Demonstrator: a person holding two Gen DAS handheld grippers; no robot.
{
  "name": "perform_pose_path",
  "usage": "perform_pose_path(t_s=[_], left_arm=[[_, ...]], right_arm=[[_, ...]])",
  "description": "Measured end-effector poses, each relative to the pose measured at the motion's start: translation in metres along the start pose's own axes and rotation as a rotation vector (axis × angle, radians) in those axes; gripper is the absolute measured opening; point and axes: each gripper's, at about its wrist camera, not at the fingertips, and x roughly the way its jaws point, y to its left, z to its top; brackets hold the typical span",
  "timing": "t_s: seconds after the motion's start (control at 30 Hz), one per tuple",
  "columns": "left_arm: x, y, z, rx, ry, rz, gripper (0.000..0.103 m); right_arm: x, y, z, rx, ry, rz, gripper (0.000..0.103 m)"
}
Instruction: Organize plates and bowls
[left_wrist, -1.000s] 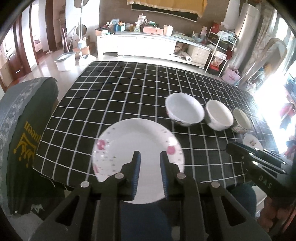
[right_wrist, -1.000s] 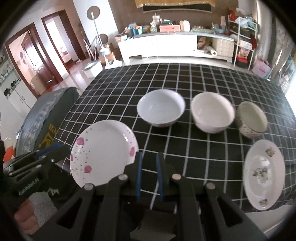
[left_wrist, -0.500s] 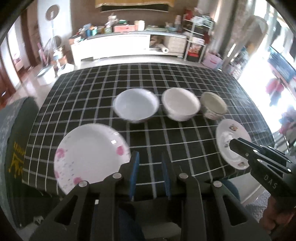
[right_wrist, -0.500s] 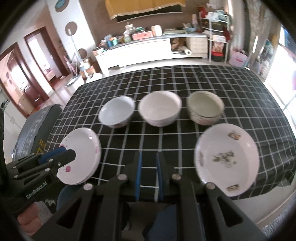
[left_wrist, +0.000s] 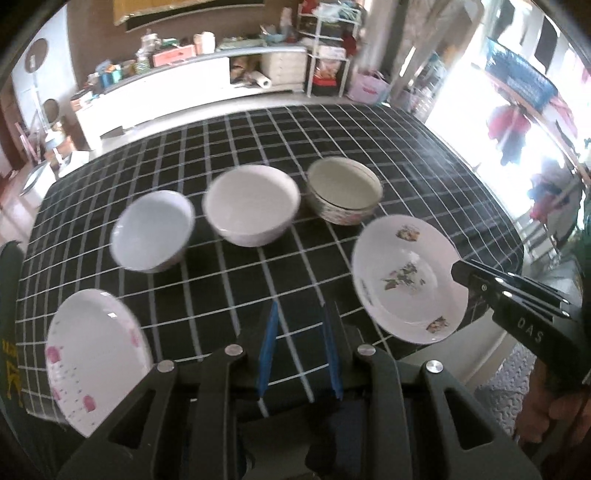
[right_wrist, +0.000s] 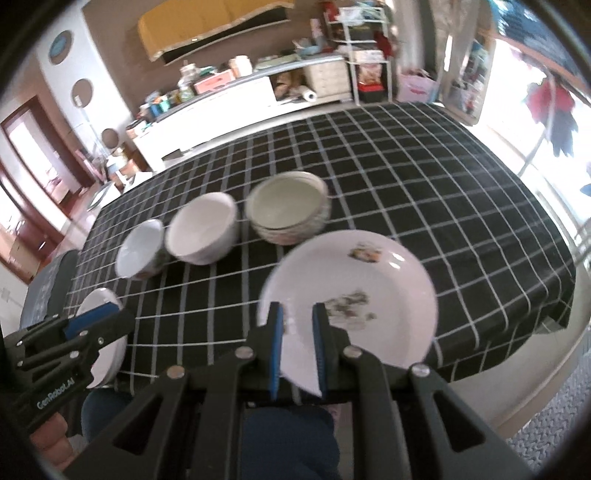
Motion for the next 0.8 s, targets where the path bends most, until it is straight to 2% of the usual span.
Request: perform_pose_path(t_s=[0.5, 0.63, 0.7, 0.8], left_arm=[[0.081, -0.046, 0.025, 0.121, 0.089, -0.073, 0.022], [0.105, -0.053, 0.025, 0.13, 0.122, -0.064, 0.022], [0.113, -0.055, 0.023, 0.127, 0.132, -0.068, 0.022], [0.122, -0.055, 0.02, 0.131, 0.149, -0.064, 0.022]], right_arm=[[0.037, -0.082, 0.0, 0.106, 0.049, -0.089, 0.02], [0.047, -0.098, -0.002, 0.112, 0.07, -0.099, 0.02], [0.051, -0.103, -0.001, 0.126, 0.067, -0.064, 0.019], [0.053, -0.1, 0.0, 0.103, 0.065, -0.059, 0.019]])
